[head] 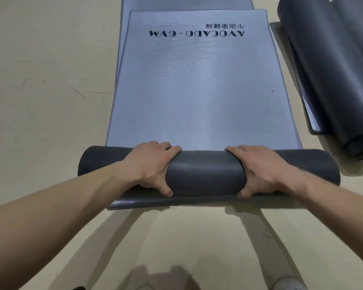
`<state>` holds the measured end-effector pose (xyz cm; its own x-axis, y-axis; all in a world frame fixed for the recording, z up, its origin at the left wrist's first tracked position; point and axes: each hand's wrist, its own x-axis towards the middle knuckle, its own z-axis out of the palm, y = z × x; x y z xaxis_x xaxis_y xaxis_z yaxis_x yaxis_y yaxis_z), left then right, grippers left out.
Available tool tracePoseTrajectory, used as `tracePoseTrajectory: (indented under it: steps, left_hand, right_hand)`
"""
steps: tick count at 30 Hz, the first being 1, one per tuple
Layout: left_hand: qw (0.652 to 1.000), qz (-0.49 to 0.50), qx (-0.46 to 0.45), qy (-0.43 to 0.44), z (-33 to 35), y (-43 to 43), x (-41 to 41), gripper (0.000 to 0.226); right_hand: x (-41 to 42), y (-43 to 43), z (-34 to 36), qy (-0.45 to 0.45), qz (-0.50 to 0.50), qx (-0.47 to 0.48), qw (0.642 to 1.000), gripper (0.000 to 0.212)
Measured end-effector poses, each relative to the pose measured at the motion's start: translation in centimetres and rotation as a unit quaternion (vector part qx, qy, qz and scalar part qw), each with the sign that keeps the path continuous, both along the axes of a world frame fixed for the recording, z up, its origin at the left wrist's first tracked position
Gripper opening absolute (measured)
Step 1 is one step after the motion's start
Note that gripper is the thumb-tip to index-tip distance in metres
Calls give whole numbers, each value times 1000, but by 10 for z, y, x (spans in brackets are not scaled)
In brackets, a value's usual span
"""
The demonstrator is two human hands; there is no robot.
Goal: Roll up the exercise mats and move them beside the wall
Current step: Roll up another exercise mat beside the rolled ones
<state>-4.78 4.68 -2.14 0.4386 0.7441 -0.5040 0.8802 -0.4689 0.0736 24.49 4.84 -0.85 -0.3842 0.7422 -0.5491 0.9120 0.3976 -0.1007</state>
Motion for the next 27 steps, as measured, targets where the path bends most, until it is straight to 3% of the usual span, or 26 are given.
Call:
tracePoseTrajectory:
  steps: [4,6,8,11,15,17,20,25,27]
  left_hand:
    - [993,27,-111,-2,11,26,0,114]
    - [996,35,-86,7,10,27,3,127]
    - [999,37,11,21,3,5,7,134]
    - [996,25,86,14,-4,-4,8,125]
    - [998,53,-24,-33,10,40,5,121]
    - [998,52,13,-16,6,36,5,125]
    - [994,66,82,-6,2,19,6,121]
    - [988,109,-105,-43,11,20,-2,111]
    - [984,105,-137,-38,9,21,-4,107]
  right_hand:
    - [1,-40,-20,-22,-21,151,988,129]
    - [1,-27,-17,-27,-5,139,990,123]
    - [1,-1,-5,-15,5,87,996,121]
    - [-1,22,4,-4,4,37,999,128]
    - [-3,1,-14,-21,4,185,982,135]
    - [-2,0,-19,-24,18,218,975,125]
    - [-4,19,-2,-21,34,185,982,106]
    - [-10,27,19,-17,28,-3,999,106]
    - [-11,25,16,-16,24,-16,999,114]
